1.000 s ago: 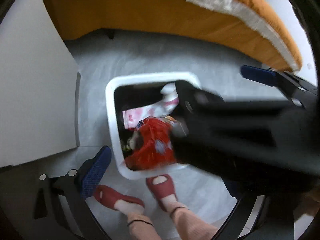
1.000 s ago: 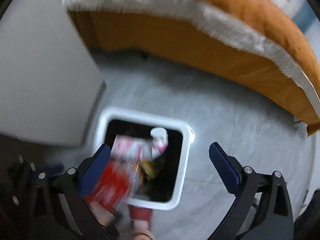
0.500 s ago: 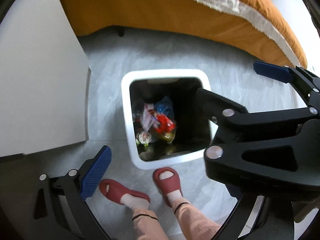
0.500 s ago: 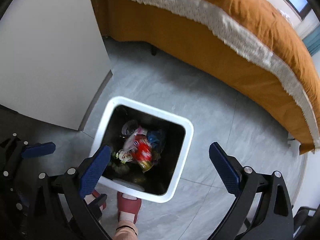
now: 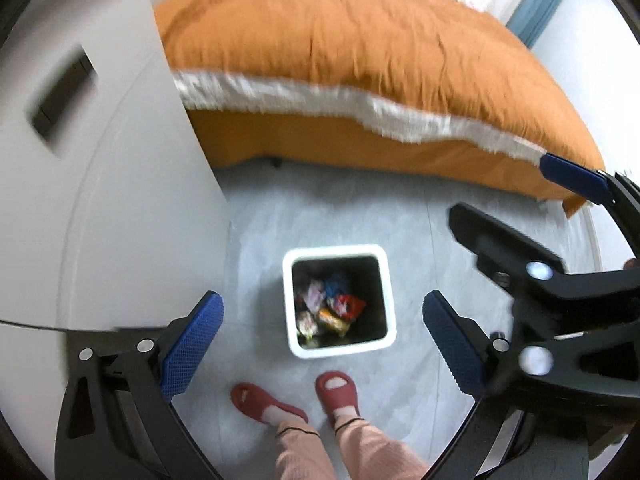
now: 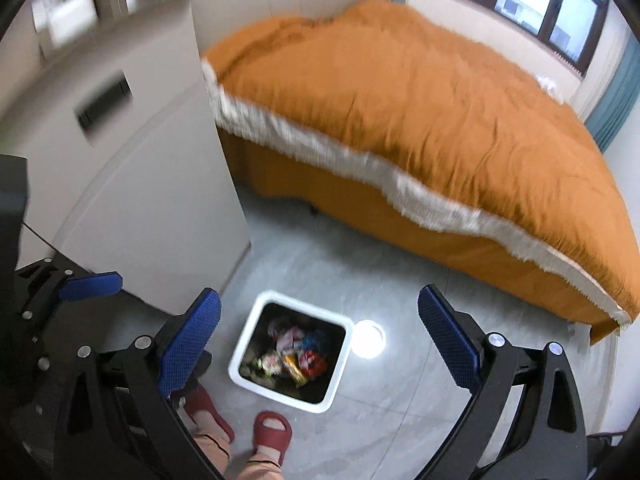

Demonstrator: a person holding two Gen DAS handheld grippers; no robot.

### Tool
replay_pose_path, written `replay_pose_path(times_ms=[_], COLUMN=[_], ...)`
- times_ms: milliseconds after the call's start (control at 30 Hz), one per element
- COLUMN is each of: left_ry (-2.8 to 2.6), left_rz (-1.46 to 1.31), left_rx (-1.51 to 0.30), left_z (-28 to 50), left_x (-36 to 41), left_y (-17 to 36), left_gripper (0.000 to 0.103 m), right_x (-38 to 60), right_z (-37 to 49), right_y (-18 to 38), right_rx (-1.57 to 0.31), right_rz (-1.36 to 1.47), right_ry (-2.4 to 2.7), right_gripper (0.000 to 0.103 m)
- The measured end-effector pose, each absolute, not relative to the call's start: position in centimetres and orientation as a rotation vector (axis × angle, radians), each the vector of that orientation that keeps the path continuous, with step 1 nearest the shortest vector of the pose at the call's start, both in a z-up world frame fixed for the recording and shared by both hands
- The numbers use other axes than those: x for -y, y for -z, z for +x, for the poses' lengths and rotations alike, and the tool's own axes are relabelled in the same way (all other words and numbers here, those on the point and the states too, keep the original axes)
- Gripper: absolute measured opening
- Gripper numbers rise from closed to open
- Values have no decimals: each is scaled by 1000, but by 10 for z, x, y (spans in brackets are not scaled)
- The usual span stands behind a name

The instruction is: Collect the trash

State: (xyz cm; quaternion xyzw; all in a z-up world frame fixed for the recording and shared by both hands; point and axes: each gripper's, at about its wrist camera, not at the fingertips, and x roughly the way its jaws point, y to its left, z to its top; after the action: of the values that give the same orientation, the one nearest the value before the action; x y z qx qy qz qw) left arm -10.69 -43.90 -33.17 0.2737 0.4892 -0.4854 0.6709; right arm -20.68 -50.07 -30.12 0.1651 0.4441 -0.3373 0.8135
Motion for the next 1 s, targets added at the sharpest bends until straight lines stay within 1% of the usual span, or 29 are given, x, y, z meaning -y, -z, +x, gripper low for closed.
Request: replay_pose_path(times_ms=[167, 333, 467, 567, 633, 767, 867, 1000], left_ry=[1047, 1002, 920, 826, 773, 642, 553, 458], left_rz=[568, 461, 400, 346, 337, 337, 310, 222], left_rx=[-987, -925, -846, -802, -779, -712, -676, -642], left_z=[-109, -109, -104, -90, -80, -63, -52, -38], left_x=[429, 411, 390, 367, 350, 308, 275, 228], left_y=[257, 195, 162, 140, 127, 97, 79, 63], left_gripper=[98, 98, 98, 98, 98, 98, 98, 98], right_x=[492, 481, 470, 459, 451, 423, 405, 374], right_z=[-222, -226, -215, -191, -172, -142, -134, -116], right_y=[227, 159, 127, 113, 103, 67, 49, 37], right_rx=[-816, -692, -636, -621, -605, -478, -425, -425], right_rz=[326, 263, 178, 111, 101, 100, 139, 118], right_ry=[701, 653, 585, 527, 472, 386, 330, 269], right_gripper=[98, 98, 98, 98, 98, 98, 98, 98])
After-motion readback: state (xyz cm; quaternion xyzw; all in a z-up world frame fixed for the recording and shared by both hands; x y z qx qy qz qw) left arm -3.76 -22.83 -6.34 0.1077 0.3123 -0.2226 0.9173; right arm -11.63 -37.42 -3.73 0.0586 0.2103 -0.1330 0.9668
